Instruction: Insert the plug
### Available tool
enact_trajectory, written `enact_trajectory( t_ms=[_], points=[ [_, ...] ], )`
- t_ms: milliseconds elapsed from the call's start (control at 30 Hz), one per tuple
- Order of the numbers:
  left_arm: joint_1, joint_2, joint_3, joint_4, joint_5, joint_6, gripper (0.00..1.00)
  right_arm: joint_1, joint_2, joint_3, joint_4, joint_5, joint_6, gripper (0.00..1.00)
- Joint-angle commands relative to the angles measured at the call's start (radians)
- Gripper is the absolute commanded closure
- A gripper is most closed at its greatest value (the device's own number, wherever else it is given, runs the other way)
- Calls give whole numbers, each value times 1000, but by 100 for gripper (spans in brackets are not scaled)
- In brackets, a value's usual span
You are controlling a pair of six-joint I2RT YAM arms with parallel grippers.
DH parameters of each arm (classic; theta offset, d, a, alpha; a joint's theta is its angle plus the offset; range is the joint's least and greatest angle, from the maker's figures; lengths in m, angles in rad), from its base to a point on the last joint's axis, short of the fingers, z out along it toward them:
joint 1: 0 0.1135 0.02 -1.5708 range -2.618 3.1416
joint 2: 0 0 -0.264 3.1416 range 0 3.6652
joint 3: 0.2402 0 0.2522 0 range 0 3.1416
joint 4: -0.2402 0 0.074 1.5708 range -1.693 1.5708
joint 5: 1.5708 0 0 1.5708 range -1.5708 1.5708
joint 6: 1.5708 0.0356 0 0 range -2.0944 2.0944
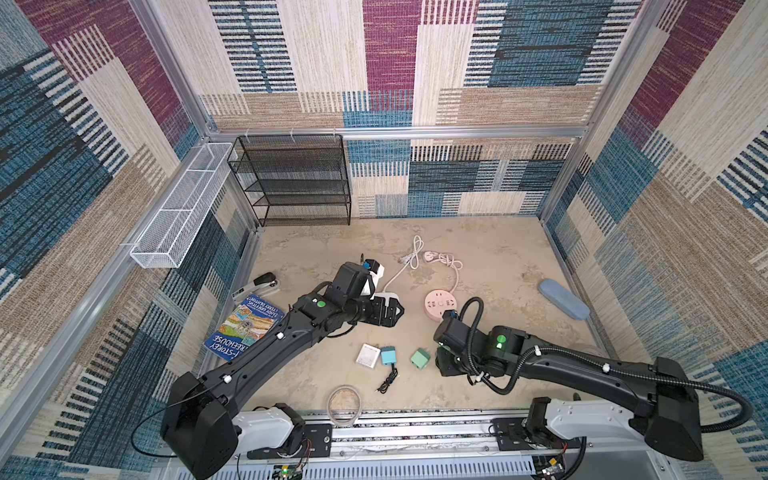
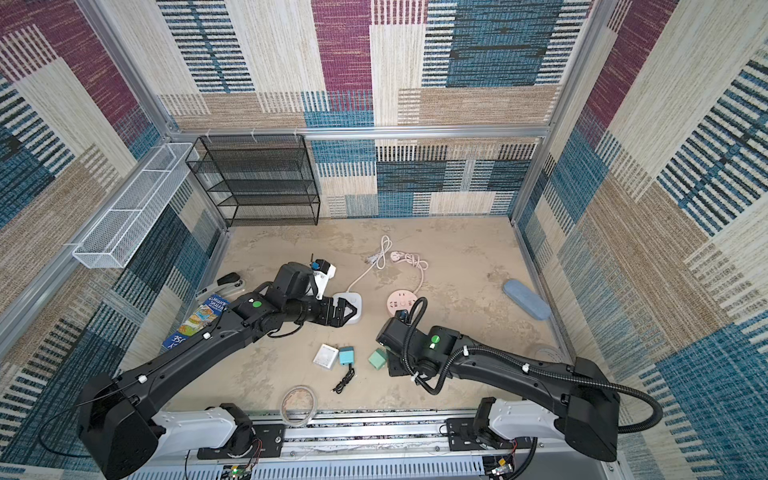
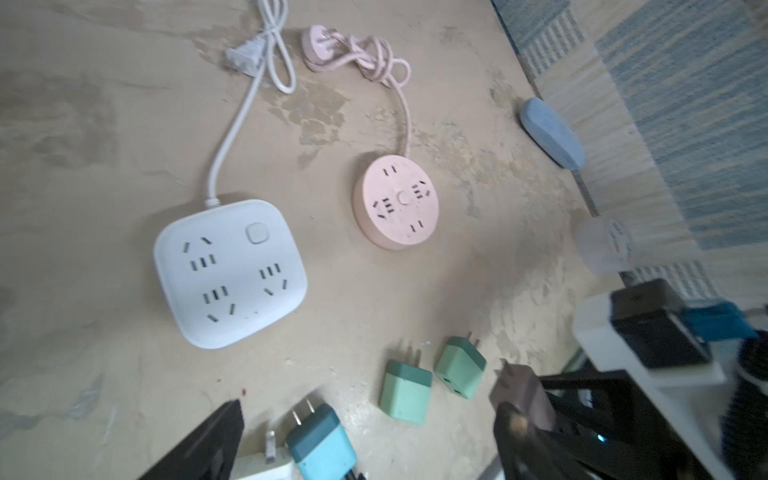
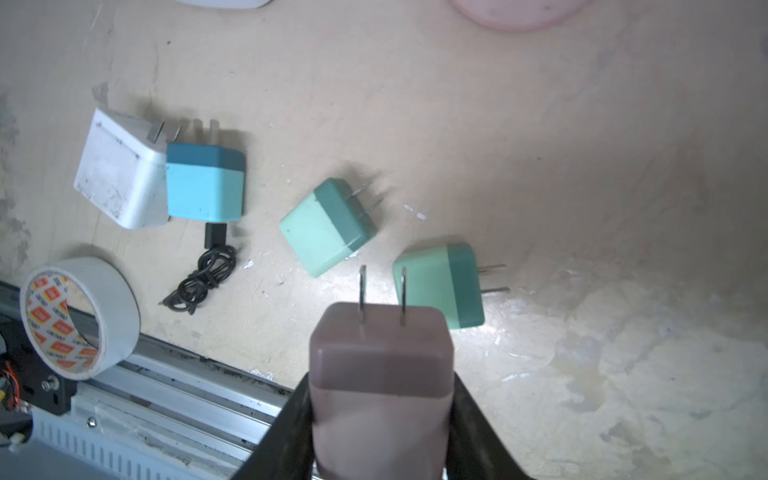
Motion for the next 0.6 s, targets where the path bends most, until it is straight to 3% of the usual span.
enact_trajectory(
  t_ms=[0, 333, 567],
  points=[
    [-7, 12, 7, -17, 173, 27, 2, 0, -4, 24, 65, 2, -218, 100],
    [-20, -13, -82, 72, 274, -11, 7, 1, -173, -26, 290, 68, -430, 100],
    [-39, -13, -106, 146, 335, -47, 9, 1, -103, 14, 283, 58, -478, 100]
  ],
)
